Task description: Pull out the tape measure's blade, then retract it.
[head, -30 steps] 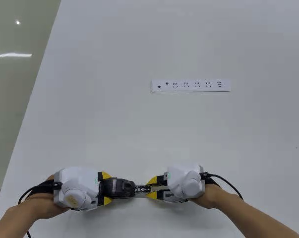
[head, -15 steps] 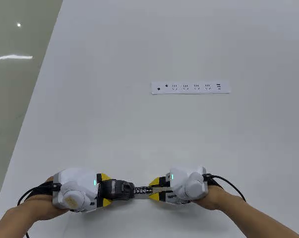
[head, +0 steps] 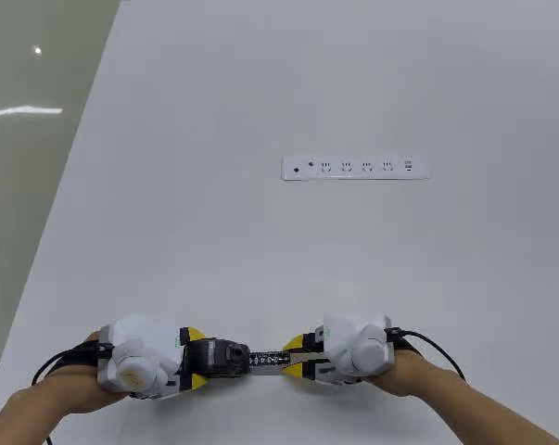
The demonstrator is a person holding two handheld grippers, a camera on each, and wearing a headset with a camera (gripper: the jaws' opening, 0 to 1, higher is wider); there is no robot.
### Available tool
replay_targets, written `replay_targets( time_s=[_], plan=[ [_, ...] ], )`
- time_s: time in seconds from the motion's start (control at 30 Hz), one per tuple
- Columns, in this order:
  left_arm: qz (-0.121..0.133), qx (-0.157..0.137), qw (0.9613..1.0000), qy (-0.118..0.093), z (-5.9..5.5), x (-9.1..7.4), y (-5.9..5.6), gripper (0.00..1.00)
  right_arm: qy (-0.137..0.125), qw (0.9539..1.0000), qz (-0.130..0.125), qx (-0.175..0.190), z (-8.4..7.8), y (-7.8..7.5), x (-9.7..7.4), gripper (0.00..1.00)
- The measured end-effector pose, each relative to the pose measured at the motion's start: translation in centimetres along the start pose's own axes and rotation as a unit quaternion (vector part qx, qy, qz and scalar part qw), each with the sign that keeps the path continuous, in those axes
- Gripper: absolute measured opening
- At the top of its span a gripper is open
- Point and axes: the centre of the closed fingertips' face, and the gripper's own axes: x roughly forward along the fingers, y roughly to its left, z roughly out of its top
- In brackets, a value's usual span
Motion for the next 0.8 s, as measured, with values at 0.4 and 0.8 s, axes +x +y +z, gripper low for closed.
replay_targets(
  time_s=[0.4, 0.8],
  plan=[
    [-0.001, 0.000, 1.0000, 0.001, 0.1, 0.0, 0.0, 0.27, -0.003, 1.0000, 0.000, 0.006, -0.4, -0.1, -0.6, 0.10],
    [-0.003, 0.000, 1.0000, 0.004, 0.1, 0.0, 0.0, 0.27, -0.004, 0.9999, 0.000, 0.009, -1.2, -0.2, -1.3, 0.10]
  ],
)
